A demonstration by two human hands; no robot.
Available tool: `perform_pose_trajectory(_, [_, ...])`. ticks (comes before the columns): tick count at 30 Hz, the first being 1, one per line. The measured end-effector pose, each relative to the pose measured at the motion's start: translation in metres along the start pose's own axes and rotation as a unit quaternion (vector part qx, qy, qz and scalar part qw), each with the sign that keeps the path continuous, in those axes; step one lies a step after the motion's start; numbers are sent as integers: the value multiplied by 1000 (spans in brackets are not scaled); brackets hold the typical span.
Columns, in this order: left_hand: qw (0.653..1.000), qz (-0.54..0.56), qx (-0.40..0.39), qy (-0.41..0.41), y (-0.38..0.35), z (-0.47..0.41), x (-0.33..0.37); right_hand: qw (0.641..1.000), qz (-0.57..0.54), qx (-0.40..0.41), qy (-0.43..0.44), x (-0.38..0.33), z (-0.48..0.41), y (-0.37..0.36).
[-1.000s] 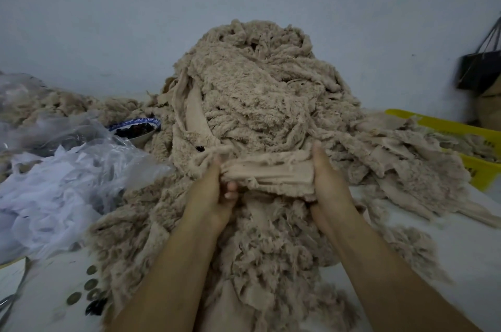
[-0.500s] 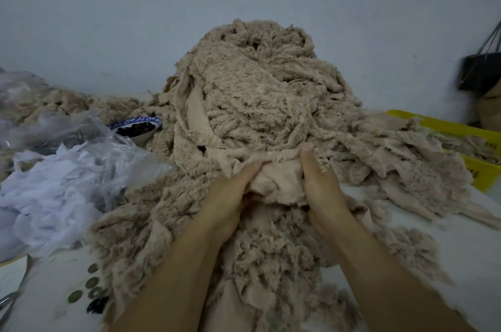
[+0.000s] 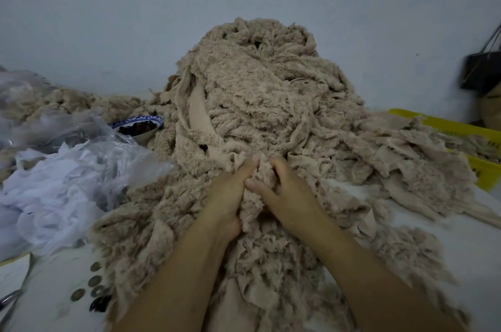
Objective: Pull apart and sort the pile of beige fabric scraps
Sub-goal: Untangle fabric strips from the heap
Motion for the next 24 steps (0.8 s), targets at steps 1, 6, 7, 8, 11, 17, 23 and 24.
perform_pose_trajectory(1, [1000, -8, -1, -3, -1, 0, 0, 1000, 22, 12, 18, -3, -1, -1])
perform_pose_trajectory(6, [999, 7, -39, 4, -5, 1, 3, 991, -13, 128, -44, 13, -2, 28])
perform_pose_trajectory(7, [999, 13, -40, 4, -6, 3, 3, 986, -19, 151, -67, 19, -2, 36])
perform_pose_trajectory(8, [999, 22, -40, 4, -6, 3, 3, 981, -32, 167, -88, 24, -1, 42])
perform_pose_trajectory(11, [997, 60, -50, 10, -5, 3, 5, 963, -119, 195, -144, 38, 2, 51])
perform_pose_trajectory(17, [991, 102, -84, 33, -7, 6, 3, 973, -147, 120, -130, 21, 9, 39])
perform_pose_trajectory(23, [998, 36, -54, 15, -4, 4, 2, 997, -82, -3, -4, -2, 4, 8])
perform_pose_trajectory(24, [998, 22, -55, 19, -4, 3, 1, 996, -84, 5, 0, -1, 3, 8])
Point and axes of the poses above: each hand's wrist, its own z-axis away from the middle knuckle, its own y-axis out of the back of the hand, x = y × z, the point moved 6 cm from there along -z, towards the middle knuckle, and after that the axes turned 4 degrees about -x, right-handed, at the moved point
